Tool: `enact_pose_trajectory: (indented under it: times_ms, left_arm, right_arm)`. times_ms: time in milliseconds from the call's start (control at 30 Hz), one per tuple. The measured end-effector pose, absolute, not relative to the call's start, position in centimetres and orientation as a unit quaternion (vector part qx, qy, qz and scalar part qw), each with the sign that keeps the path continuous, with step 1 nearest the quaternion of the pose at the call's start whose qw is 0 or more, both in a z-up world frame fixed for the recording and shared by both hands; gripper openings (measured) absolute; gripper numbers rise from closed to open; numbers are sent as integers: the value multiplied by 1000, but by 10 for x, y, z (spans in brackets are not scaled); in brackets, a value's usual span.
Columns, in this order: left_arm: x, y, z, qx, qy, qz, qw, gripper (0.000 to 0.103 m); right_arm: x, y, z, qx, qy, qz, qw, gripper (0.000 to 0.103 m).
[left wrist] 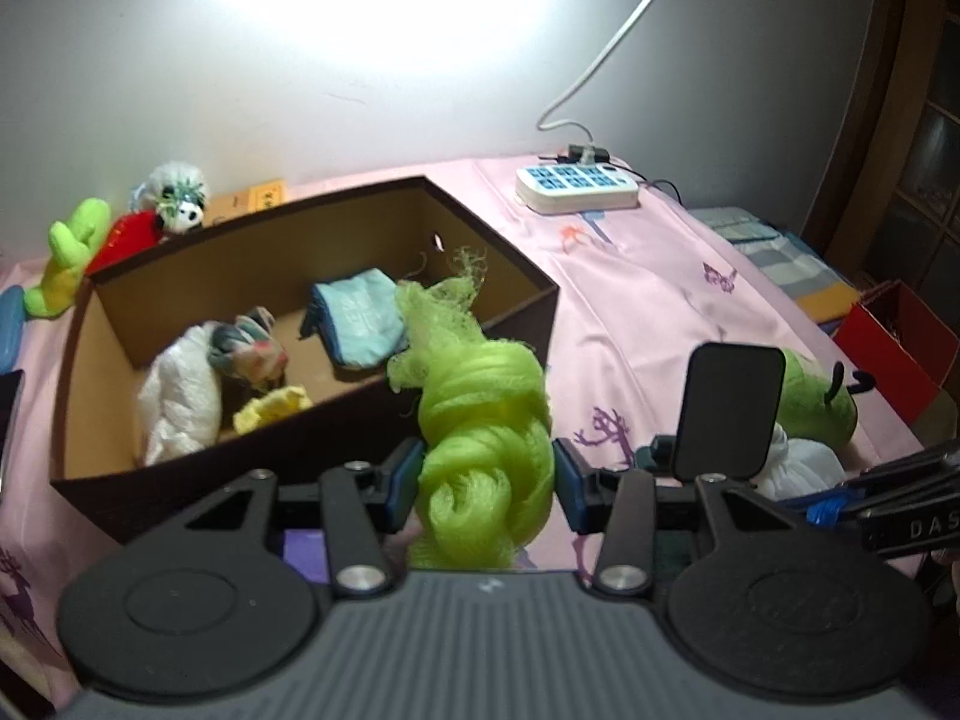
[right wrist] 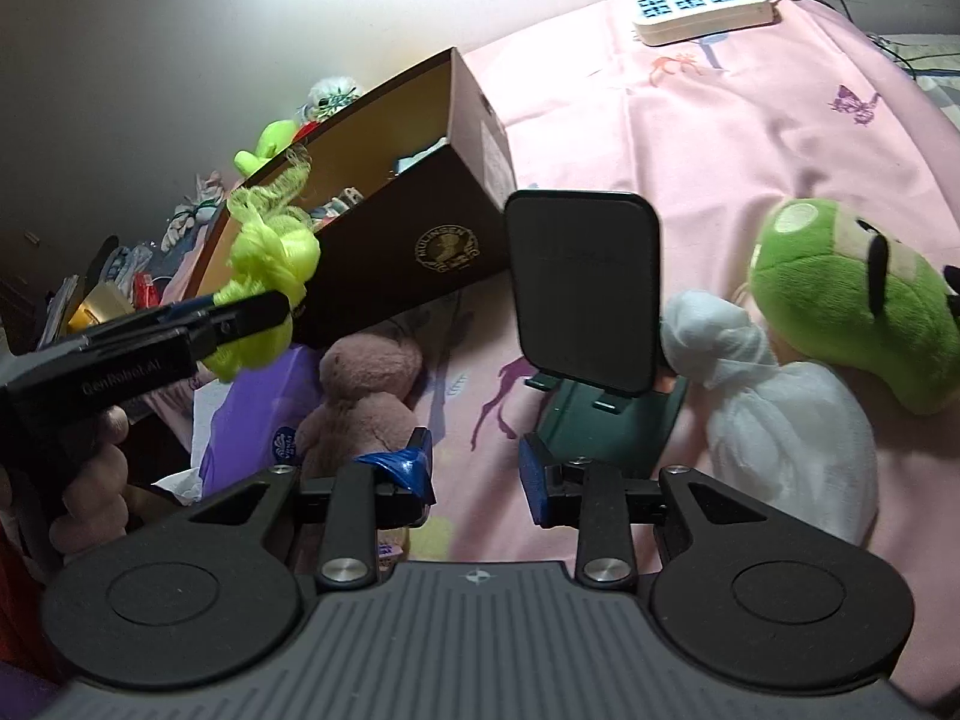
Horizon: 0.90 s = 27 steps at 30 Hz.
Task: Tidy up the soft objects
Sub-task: 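Grasp the yarn bundle with the left gripper and lift it, then lower the yarn bundle into the box and open the left gripper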
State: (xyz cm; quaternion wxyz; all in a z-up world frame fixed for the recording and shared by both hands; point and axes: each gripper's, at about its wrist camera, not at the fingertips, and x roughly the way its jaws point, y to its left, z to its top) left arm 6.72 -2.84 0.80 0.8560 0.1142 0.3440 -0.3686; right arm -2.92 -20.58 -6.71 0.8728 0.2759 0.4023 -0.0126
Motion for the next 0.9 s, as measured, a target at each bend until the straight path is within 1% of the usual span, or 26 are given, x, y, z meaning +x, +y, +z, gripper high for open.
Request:
enact_pose_trajectory:
  times_ms: [167,367,500,667,900]
  left_arm:
    - [96,-1,29,95,327,-330,880,46]
    - [142,18,33,98,320,-286,898,46]
    - [174,19,20,123,336,-278,891,46]
    - [204,14,-9,152,368,-271,876,46]
    - [220,8,-37,163,406,-267,859,48]
  right_arm:
    - [-15,-189,-66,262,401,12,878,14]
    - [-7,-182,-66,263,401,12,878,14]
    - [-5,-181,-65,263,401,3,878,14]
    - [-8,-182,-65,266,403,-13,876,14]
    - [-7,-185,-68,273,407,-25,871,14]
